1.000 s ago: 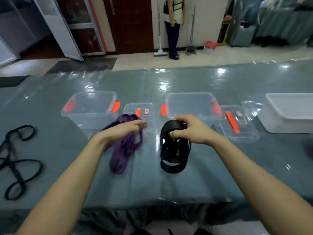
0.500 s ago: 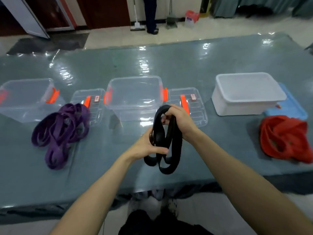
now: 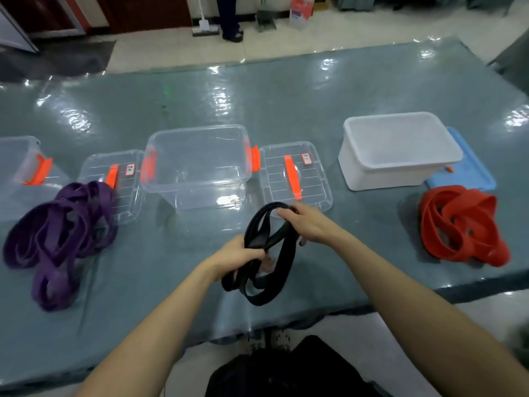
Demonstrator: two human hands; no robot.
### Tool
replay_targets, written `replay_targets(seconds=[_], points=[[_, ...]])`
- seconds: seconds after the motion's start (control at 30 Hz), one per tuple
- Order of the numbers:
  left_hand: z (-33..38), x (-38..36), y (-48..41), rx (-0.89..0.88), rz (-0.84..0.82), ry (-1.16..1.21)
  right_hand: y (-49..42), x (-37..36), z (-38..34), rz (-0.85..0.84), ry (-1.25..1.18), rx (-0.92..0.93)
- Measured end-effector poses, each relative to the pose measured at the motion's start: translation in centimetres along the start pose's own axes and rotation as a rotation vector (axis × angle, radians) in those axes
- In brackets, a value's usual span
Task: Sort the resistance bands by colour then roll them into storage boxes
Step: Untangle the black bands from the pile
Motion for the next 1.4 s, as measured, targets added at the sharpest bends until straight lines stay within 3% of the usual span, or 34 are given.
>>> replay_targets(seconds=[0.13, 0.27, 0.37, 0.47, 0.63, 0.8, 0.97, 1.13, 1.27, 1.4], points=[[-0.6, -0.4, -1.0, 0.053, 0.126, 0.011, -1.0, 0.2, 2.6, -0.049, -0.110, -0.101], [2.3, 0.2, -3.7, 0.000, 0.213, 0.083, -5.9, 4.6, 0.4, 0.061, -0.143, -0.073], [1.1, 2.3, -6.0, 0.018, 0.385, -0.055, -7.6, 5.9, -0.4, 0.108, 0.070, 0.002], [-3.3, 2.6, -6.5, 0.181, 0.526, -0.254, -7.1, 4.4, 3.7, 0.218, 0.391, 0.061], [-3.9, 1.4, -3.6, 0.154, 0.707, -0.401, -3.7, 2.6, 8.6, 0.374, 0.422, 0.085], [-2.2, 1.7, -2.9, 0.105, 0.730, -0.404, -3.8, 0.2, 8.9, 0.208, 0.480, 0.161], [-1.8, 2.5, -1.1, 0.078, 0.760, -0.548, -3.8, 0.7, 8.6, 0.245, 0.507, 0.168], [-2.5, 4.7, 1.3, 0.080, 0.780, -0.690, -2.0, 1.6, 3.4, 0.503, 0.653, 0.363], [-2.9, 8.6, 6.5, 0.046, 0.878, -1.014, -1.3, -4.6, -3.7, 0.416, 0.694, 0.628], [-6.1, 15.2, 13.4, 0.051, 0.992, -1.071, -0.9, -15.2, -10.4, 0.270, 0.833, 0.760]])
Point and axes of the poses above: each hand's wrist, its own y-axis away from the middle knuckle, its own x-axis out of the back of the hand, z = x × y, the point moved 10 cm from there along -y, towards the middle knuckle, and after that the axes turned 6 degrees about y, right-handed, at the moved point
